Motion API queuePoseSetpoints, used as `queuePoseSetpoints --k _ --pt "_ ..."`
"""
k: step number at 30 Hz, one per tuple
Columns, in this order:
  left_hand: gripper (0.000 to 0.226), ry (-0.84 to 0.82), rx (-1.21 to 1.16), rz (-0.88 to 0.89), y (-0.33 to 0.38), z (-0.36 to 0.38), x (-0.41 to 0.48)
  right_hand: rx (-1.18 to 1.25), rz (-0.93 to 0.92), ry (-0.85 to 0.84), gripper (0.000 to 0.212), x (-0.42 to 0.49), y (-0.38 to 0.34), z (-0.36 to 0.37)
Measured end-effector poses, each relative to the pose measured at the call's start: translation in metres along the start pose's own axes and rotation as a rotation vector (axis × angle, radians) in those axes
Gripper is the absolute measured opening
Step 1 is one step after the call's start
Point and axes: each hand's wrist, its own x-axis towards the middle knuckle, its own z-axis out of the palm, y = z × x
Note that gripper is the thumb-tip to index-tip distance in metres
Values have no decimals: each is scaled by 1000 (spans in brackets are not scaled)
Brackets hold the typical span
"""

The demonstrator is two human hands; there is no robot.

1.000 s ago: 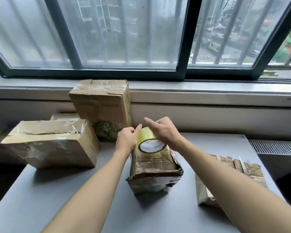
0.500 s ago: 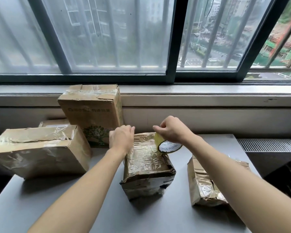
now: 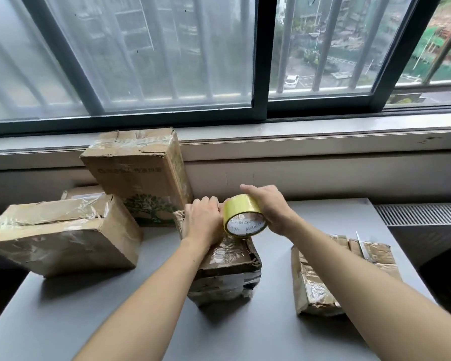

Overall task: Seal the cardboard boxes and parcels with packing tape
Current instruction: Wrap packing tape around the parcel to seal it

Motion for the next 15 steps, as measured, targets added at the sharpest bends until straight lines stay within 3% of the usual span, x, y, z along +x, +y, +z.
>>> queuePoseSetpoints --k 3,7,10,15 --pt "43 32 -31 -20 -1 -1 0 -413 -193 -5 53 2 -34 -7" --pt "52 54 -20 -36 -1 3 2 -859 -258 -13 47 2 -36 -24" --pt "53 60 -30 -42 -2 3 1 -989 -208 6 47 5 -9 -39" --pt "54 50 -36 -29 4 0 0 -993 -65 67 48 5 74 -22"
